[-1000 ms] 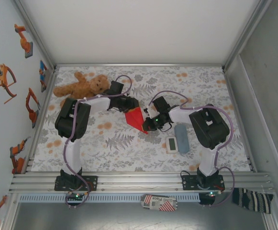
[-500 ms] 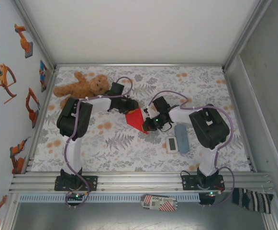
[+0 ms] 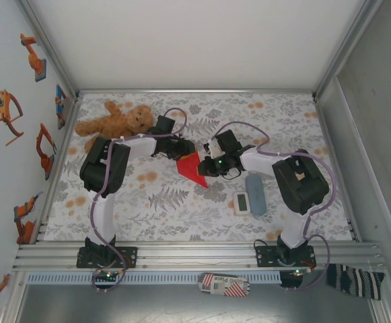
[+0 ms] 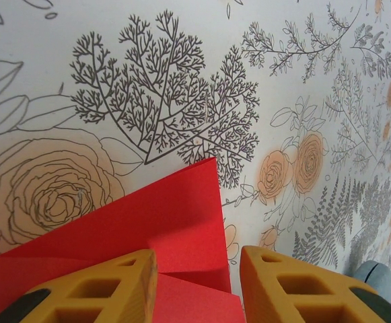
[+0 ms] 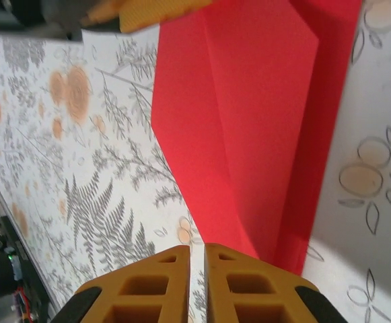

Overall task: Fold a paper plane with a square sheet of paper (pick it up from the middle)
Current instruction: Fourth fold the wing at the center of the table.

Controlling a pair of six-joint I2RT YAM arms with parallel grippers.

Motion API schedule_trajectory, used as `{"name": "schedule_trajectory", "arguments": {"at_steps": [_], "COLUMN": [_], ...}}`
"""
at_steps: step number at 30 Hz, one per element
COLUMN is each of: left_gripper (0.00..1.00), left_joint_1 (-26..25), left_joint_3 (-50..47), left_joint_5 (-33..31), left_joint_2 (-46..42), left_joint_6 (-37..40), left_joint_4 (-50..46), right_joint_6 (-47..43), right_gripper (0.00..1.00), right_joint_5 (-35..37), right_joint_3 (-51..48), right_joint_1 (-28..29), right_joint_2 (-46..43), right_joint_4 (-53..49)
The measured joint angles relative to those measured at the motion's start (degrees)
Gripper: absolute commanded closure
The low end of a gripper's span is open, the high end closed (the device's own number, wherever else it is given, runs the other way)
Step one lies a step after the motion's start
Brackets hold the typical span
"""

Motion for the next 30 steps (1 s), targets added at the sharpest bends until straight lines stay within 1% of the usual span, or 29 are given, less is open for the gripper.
{"name": "schedule_trajectory", "arguments": {"at_steps": [6, 15, 23, 30], "left_gripper": [0.61, 0.61, 0.61, 0.6], "left_joint_1": [-0.1, -0.1, -0.2, -0.4], "left_joint_3": [0.0, 0.9, 1.9, 4.8], "left_joint_5": [-0.2, -0.3, -0.5, -1.6], "left_joint_2": [0.0, 0.4, 0.7, 1.1], "left_joint_6": [0.0, 0.0, 0.0, -0.1], "left_joint_4": [-0.1, -1.3, -2.6, -6.0], "right_joint_6": [0.5, 0.2, 0.3, 0.2], "right_gripper": [0.92, 0.93, 0.94, 0.94], "right_joint_5": [0.4, 1.7, 2.5, 2.5], "right_joint_3": [4.0, 4.4, 3.9, 3.6], "right_joint_1": [0.0, 0.1, 0.1, 0.1], "right_joint_2": [3.5, 6.6, 7.1, 7.1], "right_joint_4": [-0.1, -2.8, -2.6, -2.2]}}
